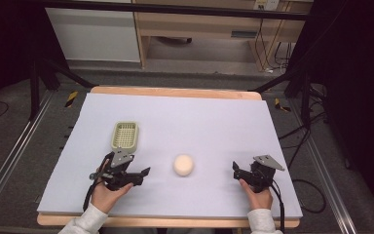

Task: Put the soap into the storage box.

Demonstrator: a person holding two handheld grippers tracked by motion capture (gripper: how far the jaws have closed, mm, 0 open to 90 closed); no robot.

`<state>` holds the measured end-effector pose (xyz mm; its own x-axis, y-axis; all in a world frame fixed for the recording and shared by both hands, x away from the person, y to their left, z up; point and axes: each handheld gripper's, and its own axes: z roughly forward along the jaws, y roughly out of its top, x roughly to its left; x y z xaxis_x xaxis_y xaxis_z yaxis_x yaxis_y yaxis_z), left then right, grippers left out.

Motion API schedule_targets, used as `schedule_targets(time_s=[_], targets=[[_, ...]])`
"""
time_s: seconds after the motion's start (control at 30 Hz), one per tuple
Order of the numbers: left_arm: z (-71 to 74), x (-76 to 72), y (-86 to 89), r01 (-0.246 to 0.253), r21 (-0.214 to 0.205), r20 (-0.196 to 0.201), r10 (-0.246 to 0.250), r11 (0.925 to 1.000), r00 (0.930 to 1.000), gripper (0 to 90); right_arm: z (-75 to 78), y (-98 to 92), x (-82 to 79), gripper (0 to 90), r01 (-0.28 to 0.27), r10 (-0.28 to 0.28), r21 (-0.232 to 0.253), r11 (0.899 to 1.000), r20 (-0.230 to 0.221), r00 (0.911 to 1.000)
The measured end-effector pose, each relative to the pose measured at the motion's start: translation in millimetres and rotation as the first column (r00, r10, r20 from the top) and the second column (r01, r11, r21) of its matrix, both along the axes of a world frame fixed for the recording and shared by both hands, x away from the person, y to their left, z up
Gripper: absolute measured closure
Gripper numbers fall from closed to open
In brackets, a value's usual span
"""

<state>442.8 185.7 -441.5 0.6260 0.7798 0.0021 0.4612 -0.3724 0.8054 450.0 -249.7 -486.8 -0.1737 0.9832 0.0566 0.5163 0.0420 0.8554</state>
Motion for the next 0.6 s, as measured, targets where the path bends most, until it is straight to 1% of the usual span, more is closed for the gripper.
schedule_targets(time_s=[0.17,0.27,0.33,0.4,0.43,0.6], targets=[[1.6,1.6,-6.0,0.012,-0.002,0.004,-0.012,0.9999,0.9999,24.8,0.0,0.1,0.0,5.4,-0.001,0.001,-0.001,1.000,-0.001,1.0000],[2.0,1.8,-8.4,0.014,-0.004,0.000,-0.014,0.9999,0.9999,24.8,0.0,0.2,0.1,5.4,-0.001,0.001,-0.001,1.000,-0.002,1.0000],[2.2,2.4,-12.7,0.025,0.003,-0.002,-0.025,0.9997,0.9997,24.9,0.1,0.4,0.0,5.4,-0.001,0.001,-0.001,1.000,-0.002,1.0000],[2.1,2.5,-14.6,0.024,0.000,-0.004,-0.024,0.9997,0.9997,25.0,0.0,0.4,0.1,5.4,-0.001,0.001,-0.003,1.000,-0.003,1.0000],[3.2,3.2,-18.0,0.035,0.003,-0.004,-0.035,0.9994,0.9994,25.0,0.0,0.4,0.1,5.4,-0.001,0.001,-0.004,1.000,-0.003,1.0000],[4.9,4.8,-26.0,0.048,0.001,-0.003,-0.048,0.9988,0.9988,24.9,0.0,0.4,0.2,5.4,-0.002,0.002,-0.004,1.000,-0.003,1.0000]])
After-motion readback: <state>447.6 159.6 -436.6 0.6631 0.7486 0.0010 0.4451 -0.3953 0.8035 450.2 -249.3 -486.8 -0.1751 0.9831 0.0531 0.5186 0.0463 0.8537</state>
